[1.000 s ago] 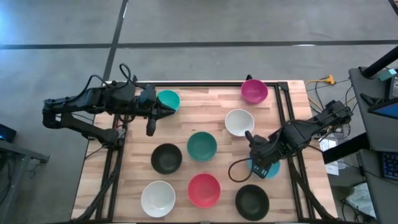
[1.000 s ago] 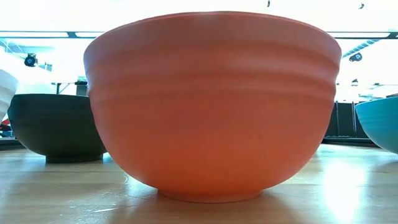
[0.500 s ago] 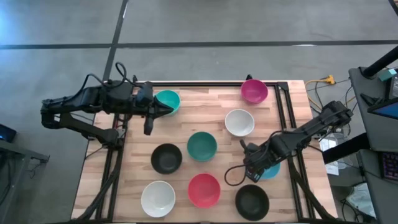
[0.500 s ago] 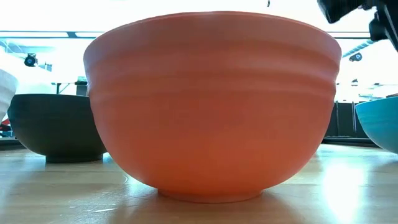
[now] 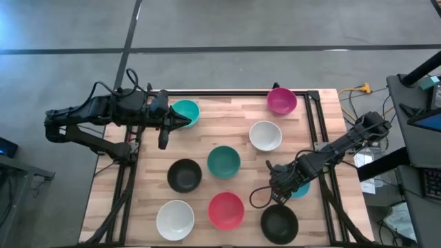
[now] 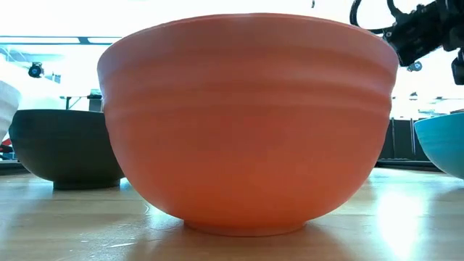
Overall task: Nest bowls inside each other
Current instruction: Stack the blue bowl on top of the green bowl
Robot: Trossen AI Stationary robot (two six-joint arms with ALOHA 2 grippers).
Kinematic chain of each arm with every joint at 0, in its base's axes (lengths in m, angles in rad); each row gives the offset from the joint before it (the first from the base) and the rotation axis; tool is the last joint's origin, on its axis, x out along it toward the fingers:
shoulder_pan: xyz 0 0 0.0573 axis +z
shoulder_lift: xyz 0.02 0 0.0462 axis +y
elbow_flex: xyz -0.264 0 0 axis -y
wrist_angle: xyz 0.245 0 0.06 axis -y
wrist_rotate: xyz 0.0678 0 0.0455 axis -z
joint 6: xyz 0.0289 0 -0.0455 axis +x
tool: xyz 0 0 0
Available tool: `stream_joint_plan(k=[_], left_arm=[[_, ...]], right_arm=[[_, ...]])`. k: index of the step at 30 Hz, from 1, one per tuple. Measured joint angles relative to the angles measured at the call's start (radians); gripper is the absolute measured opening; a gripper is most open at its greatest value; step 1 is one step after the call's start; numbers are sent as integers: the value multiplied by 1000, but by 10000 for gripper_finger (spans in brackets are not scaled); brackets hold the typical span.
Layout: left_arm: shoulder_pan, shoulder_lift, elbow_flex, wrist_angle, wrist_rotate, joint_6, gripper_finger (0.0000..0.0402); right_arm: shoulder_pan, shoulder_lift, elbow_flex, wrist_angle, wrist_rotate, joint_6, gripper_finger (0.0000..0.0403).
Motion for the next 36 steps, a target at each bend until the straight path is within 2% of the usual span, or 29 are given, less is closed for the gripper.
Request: stream_joint_plan(k=[22, 28, 36], left_arm=[[0, 0, 0, 0, 0, 0, 0], [0, 0, 0, 0, 0, 0, 0], [-1, 0, 0, 0, 0, 0, 0]], right_arm=[[0, 2, -70, 64, 11, -44, 118], [0, 2, -76, 96, 4, -56, 91], [0, 2, -81, 96, -18, -82, 35]])
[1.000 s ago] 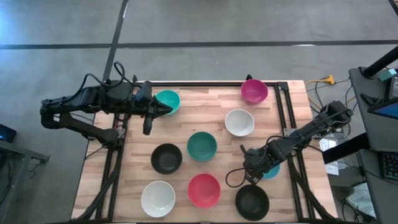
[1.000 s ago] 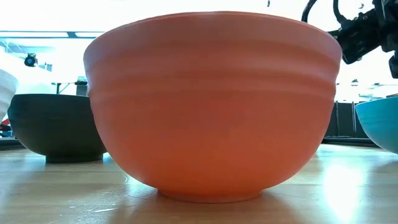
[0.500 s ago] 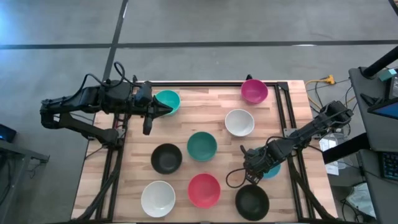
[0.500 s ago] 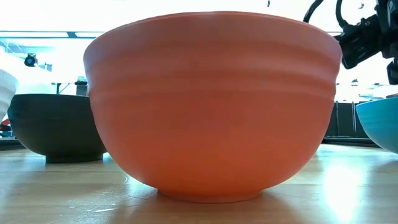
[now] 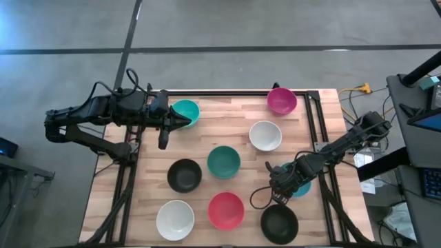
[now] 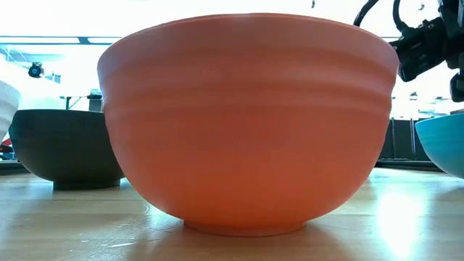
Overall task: Nest bowls inside each other
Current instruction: Stack the blue bowl on top of the green bowl
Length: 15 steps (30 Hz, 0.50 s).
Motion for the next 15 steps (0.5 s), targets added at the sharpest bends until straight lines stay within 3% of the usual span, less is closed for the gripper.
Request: stream_joint_plan(k=[11, 15], left_arm=[[0, 0, 0, 0, 0, 0, 0], [0, 0, 0, 0, 0, 0, 0]], right_arm=[[-1, 0, 3, -7, -8, -6, 26], [-7, -2, 26, -66, -89, -58, 24]])
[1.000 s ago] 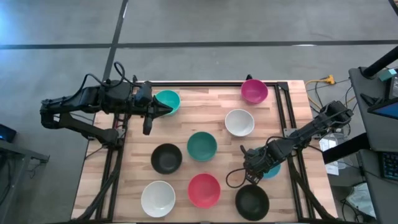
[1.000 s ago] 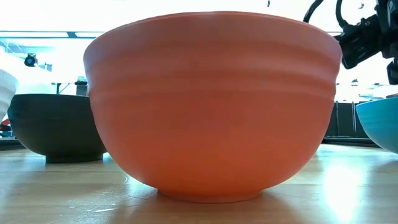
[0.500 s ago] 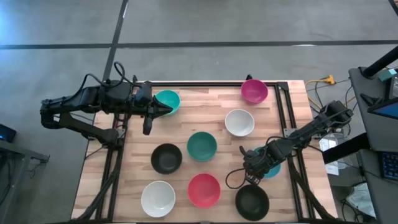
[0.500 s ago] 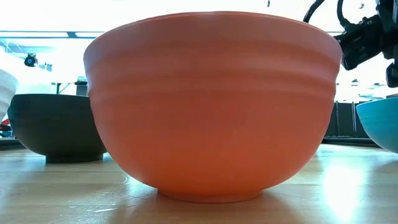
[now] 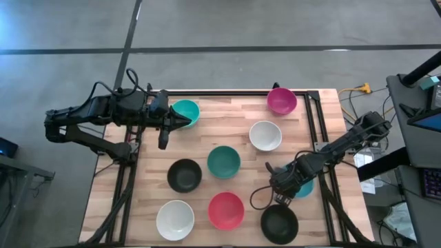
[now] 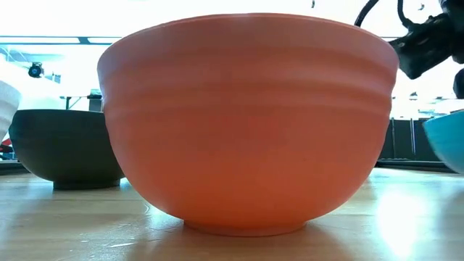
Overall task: Nest bowls inside each other
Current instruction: Stack the blue bowl on top of the green bowl
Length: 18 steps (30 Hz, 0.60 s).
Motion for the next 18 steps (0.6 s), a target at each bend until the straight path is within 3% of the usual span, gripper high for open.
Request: stream_joint_plan(k=[10, 18], left_arm=[[1, 0, 0, 0, -2, 8, 0], [1, 0, 0, 0, -4, 8, 0]], right_arm=[[-12, -44, 219, -341, -19, -122, 20], [-46, -74, 518, -646, 53, -140, 20]])
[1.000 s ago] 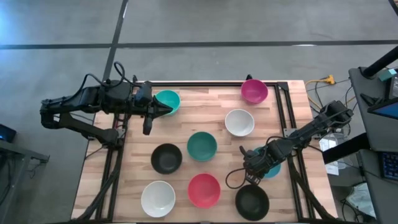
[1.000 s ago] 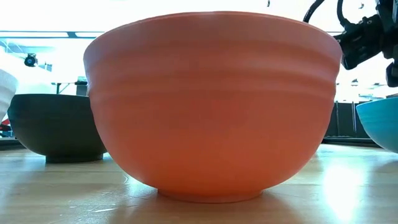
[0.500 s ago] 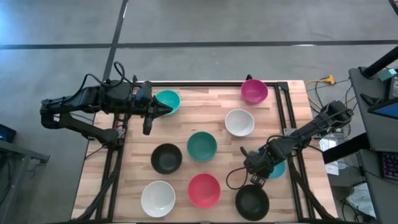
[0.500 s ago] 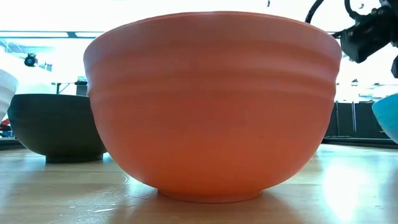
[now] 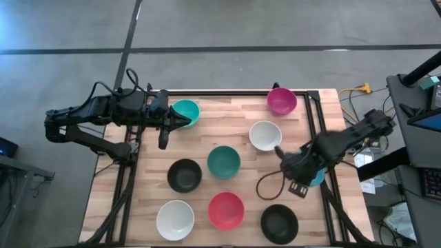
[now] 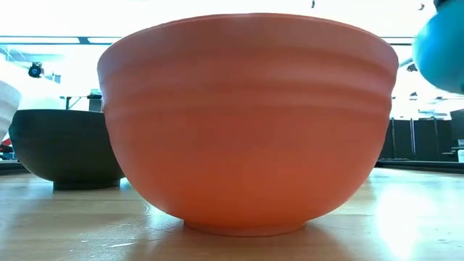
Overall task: Nest bowls inside each other
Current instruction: Stack the blue bowl on top of the green bowl
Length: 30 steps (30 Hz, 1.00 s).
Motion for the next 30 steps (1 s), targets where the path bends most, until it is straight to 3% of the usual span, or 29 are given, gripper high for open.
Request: stream_joint_plan(k=[2, 8, 16, 22, 30], left_arm=[[0, 0, 0, 0, 0, 0, 0], [0, 0, 0, 1, 0, -1, 0], [0, 0, -1, 1, 0, -8, 0], [-1, 0, -2, 0, 5, -9, 0], [-1, 0, -2, 0, 7, -10, 0]], right_arm=[[-12, 1, 88, -78, 29, 1, 20], [-33, -21, 270, -67, 145, 57, 14], [-32, -7, 330, -62, 232, -53, 13], [-33, 44, 329, -9, 250, -405, 12], [-33, 150, 339, 205, 250, -1088, 12]])
